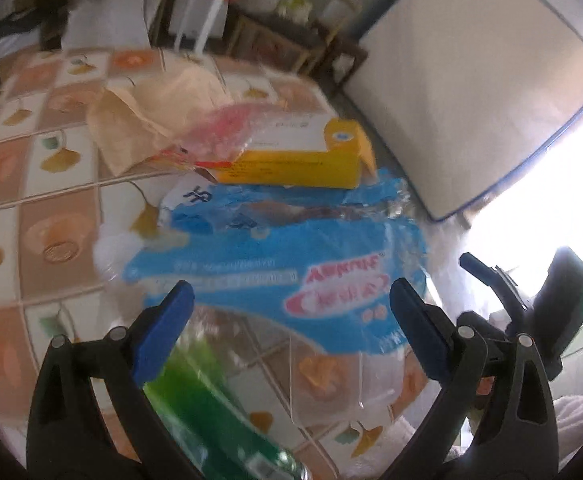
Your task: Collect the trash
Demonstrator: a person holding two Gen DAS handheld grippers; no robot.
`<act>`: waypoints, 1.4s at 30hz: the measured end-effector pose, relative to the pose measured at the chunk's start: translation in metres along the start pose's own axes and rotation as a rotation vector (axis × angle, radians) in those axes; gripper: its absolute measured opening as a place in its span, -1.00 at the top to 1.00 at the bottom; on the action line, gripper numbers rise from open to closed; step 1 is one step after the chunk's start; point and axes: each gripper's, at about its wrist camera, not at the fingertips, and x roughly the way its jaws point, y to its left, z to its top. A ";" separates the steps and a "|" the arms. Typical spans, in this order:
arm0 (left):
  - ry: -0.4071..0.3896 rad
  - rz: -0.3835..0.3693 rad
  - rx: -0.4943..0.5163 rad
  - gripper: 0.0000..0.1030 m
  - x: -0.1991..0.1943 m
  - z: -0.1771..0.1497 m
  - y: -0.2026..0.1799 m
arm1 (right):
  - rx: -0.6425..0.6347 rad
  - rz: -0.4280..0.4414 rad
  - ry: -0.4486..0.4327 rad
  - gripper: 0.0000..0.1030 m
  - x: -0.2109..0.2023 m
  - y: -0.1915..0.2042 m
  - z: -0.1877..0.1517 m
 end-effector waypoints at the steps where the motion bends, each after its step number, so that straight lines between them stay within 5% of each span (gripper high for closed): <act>1: 0.037 -0.004 0.023 -0.84 0.011 0.004 -0.004 | 0.006 0.000 0.003 -0.87 0.003 -0.001 0.000; 6: 0.137 0.041 0.154 -0.83 0.041 0.005 -0.026 | 0.054 0.000 0.013 -0.87 0.016 -0.013 -0.002; 10: 0.145 0.089 0.173 -0.81 0.050 0.002 -0.033 | 0.077 0.002 0.015 -0.88 0.022 -0.018 -0.002; 18: 0.107 0.048 0.135 0.08 0.036 0.000 -0.031 | 0.088 0.007 0.015 -0.88 0.023 -0.020 -0.001; 29: 0.003 0.040 0.124 0.99 0.000 -0.012 -0.039 | 0.090 0.002 -0.012 -0.87 0.012 -0.015 -0.003; 42: -0.216 0.113 0.317 1.00 -0.065 -0.051 -0.101 | 0.114 -0.009 -0.078 -0.87 -0.020 -0.020 -0.004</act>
